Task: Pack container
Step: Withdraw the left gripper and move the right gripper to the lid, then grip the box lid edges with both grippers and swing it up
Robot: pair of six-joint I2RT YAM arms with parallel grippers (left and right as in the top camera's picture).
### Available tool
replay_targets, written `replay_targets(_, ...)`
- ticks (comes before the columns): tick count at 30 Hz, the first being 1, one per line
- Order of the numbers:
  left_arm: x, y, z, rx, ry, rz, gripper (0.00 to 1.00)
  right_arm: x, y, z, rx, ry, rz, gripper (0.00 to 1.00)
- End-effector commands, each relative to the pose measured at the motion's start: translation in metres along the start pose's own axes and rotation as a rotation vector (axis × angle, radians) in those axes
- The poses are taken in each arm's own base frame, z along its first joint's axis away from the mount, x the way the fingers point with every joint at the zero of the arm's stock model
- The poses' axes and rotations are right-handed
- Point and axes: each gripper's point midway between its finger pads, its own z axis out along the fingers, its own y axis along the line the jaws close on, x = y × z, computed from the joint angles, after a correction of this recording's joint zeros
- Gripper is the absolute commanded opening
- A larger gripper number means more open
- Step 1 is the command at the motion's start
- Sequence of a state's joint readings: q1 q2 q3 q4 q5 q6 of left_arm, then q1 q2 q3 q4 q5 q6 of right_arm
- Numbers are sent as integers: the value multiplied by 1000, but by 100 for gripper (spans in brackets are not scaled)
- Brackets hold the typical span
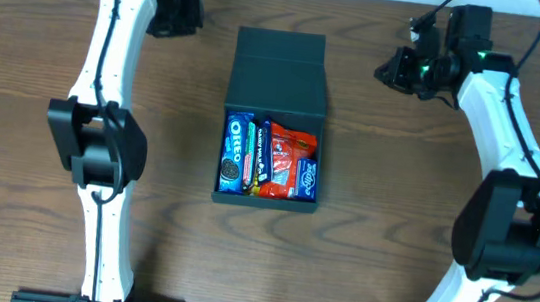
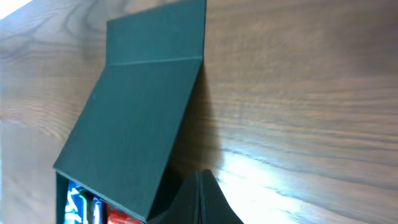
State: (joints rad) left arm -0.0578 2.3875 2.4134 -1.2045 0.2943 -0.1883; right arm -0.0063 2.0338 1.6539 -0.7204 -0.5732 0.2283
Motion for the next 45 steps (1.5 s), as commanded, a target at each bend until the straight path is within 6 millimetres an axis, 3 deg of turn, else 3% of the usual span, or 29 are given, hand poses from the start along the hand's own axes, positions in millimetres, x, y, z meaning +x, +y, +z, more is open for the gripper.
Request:
replay_targets(1,13,-7,29,68,89,-95,6,15,8,22,-78,72,52,1)
replay_targets(6,27,-5,66,109,186,-161,6,27,10,45,-167,137,91,1)
replay_targets(13,35,-1,87,115,227,-174,6,44,2,75,-213,211,162,1)
replay_targets(20,50,-10,111,191,314,-221,6,58,-1,101,-250,267,221,1)
replay_targets(31,48,-13,116,195,306,-237,6,55,4,124,-289,281,252,1)
replay_targets(38,54,-26,122,217,326,-229,6,53,7,138,-337,313,290,2)
replay_targets(45,57,-36,120,261,343,-229,6,45,19,135,-387,306,249,2)
